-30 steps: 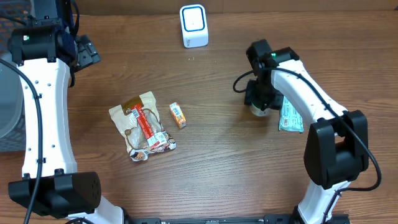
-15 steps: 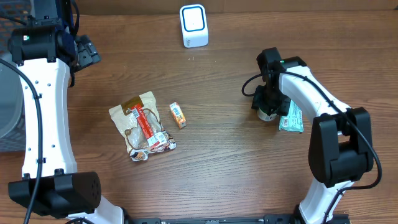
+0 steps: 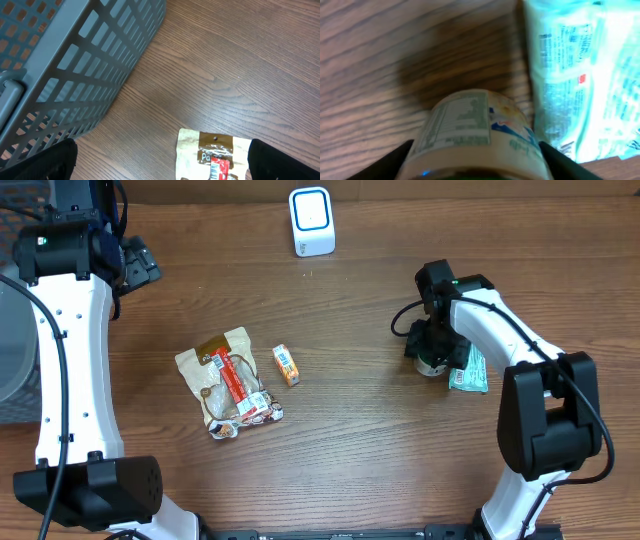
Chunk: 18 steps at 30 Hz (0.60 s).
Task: Scan the item barcode
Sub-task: 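Carry the jar right and set it down beside the wipes pack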
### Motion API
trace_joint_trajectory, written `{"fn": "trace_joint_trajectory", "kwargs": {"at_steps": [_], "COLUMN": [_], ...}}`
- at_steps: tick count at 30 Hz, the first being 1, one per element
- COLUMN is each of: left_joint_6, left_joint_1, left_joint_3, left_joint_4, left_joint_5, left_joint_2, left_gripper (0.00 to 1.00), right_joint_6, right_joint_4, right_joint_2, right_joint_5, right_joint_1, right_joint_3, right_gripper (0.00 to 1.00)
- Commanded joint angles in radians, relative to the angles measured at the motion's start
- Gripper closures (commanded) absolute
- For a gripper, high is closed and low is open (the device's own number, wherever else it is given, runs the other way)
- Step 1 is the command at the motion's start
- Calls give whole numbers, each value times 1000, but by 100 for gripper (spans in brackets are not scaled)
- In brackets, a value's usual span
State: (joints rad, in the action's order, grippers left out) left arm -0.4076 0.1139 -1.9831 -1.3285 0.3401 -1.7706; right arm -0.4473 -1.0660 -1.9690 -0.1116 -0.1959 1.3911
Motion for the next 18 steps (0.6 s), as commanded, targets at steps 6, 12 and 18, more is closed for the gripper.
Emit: {"fn": "trace_joint_trajectory", "kwargs": {"at_steps": [6,12,18], "left_joint_6": [11,11,11], "left_joint_1": [2,2,2], "left_joint_3": [-20,-20,-20], "left_joint_4": [0,0,0], "left_joint_5": [-1,-1,-1], "left_joint_2": [26,26,26], "left_gripper": [0,0,0], "right_joint_6": [-2,-2,-2], "right_joint_4": [0,-52,-75], "right_joint_2": [11,12,19], "right_joint_5": [-13,-90,-68], "right_joint_1": [8,33,101], "right_joint_3": [0,27,61], "right_gripper": [11,11,11]}}
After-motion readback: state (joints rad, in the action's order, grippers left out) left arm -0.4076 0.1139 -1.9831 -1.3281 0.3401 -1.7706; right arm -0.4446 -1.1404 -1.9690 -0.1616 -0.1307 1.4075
